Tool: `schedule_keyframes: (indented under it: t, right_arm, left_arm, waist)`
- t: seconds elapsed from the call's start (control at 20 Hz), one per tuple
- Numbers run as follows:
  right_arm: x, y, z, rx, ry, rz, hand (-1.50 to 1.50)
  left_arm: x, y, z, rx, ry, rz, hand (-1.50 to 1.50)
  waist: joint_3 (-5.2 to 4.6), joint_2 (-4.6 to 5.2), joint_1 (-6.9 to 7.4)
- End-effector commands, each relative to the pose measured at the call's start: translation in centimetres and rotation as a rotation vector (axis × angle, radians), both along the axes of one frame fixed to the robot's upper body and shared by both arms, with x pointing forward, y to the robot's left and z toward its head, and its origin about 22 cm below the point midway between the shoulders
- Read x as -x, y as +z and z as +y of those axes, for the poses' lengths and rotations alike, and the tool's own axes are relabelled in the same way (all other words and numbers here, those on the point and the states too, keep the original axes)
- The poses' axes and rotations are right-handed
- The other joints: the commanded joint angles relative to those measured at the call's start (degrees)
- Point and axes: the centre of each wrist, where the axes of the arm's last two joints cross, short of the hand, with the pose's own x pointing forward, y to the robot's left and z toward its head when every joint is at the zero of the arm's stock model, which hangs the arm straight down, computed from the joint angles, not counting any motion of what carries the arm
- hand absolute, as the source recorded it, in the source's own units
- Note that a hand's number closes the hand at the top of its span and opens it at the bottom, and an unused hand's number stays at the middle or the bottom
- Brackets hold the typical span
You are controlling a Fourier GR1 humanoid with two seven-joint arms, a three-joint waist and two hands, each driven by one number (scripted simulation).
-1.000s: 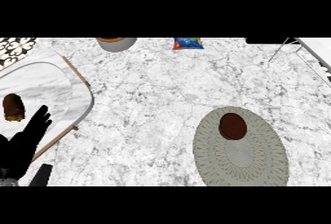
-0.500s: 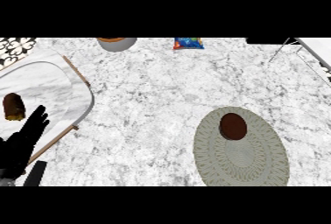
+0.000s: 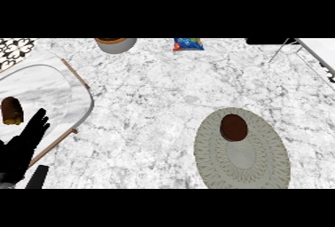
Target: Pick the can from the placemat and place it in the tiered shelf
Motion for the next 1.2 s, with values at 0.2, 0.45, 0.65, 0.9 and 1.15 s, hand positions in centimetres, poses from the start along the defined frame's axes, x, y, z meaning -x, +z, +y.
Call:
schedule_keyframes:
  t: [0.2, 0.45, 0.65, 0.9, 1.15]
  right_arm:
    - [3.6, 4.8, 1.0, -0.008, 0.050, -0.269, -1.50]
    - [8.7, 7.7, 2.2, 0.024, 0.031, -0.335, -1.50]
    - [14.6, 10.8, 1.8, 0.039, -0.075, -0.357, -1.50]
    - [19.8, 12.1, 4.4, 0.007, -0.081, -0.266, -1.50]
    - [26.0, 13.0, 5.2, 0.041, -0.054, -0.261, -1.50]
  left_arm:
    - [-0.6, -0.8, -0.2, 0.070, 0.035, -0.025, 0.00]
    - [1.1, -1.0, -0.3, 0.048, 0.066, -0.010, 0.00]
    - [0.4, 0.2, 0.6, 0.033, 0.066, -0.025, 0.00]
    - [0.4, 0.1, 0.5, 0.047, 0.081, 0.008, 0.00]
    - [2.2, -0.7, 1.4, 0.037, 0.129, 0.001, 0.00]
  waist:
    - [-0.64, -0.23, -1.76]
    - [-0.62, -0.70, -2.44]
    - [-0.62, -0.91, -3.80]
    - [-0.65, -1.21, -5.44]
    - [-0.67, -1.73, -6.45]
